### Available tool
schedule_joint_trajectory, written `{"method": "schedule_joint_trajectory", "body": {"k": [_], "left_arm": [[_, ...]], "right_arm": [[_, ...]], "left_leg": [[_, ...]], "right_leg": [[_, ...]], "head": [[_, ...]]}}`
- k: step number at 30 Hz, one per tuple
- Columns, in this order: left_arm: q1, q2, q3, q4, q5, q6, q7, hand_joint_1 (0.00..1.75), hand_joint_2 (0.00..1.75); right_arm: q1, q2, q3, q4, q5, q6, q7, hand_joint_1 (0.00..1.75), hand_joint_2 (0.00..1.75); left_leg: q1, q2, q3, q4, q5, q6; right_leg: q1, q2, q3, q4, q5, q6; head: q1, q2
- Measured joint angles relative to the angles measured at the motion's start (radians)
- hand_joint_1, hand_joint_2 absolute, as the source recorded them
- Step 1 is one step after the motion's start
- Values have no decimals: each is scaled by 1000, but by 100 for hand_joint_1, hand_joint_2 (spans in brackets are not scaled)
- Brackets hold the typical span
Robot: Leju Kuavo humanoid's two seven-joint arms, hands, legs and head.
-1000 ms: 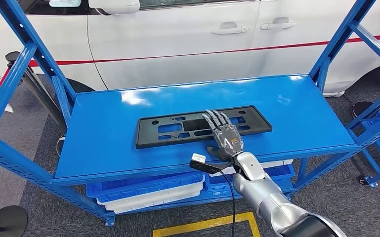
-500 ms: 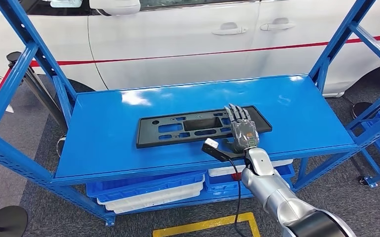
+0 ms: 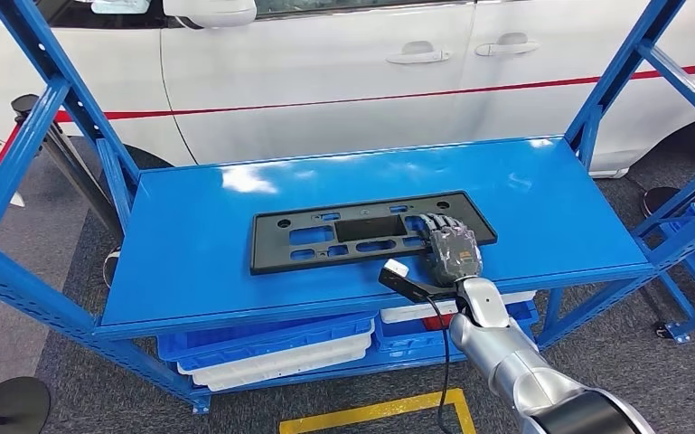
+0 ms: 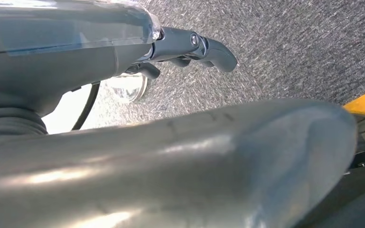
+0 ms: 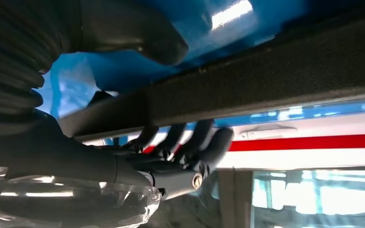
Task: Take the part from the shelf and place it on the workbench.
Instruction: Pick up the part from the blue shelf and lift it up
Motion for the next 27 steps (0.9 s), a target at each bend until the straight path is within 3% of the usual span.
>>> {"method": "schedule_joint_trajectory", "body": {"k": [22, 27], "left_arm": [[-2, 1, -7, 0, 0, 3, 0, 0, 0], [-2, 1, -8, 0, -1, 5, 0, 0, 0]], "right_arm": [[16, -1, -13, 11, 11, -2, -8, 175, 175], [22, 4, -49, 11, -58, -8, -104, 175, 175]], "left_leg": [[0, 0, -3, 1, 0, 0], [0, 0, -4, 1, 0, 0]], "right_leg": [[0, 0, -2, 0, 0, 1], [0, 0, -2, 0, 0, 1]], "head": [[0, 0], [0, 0]]}}
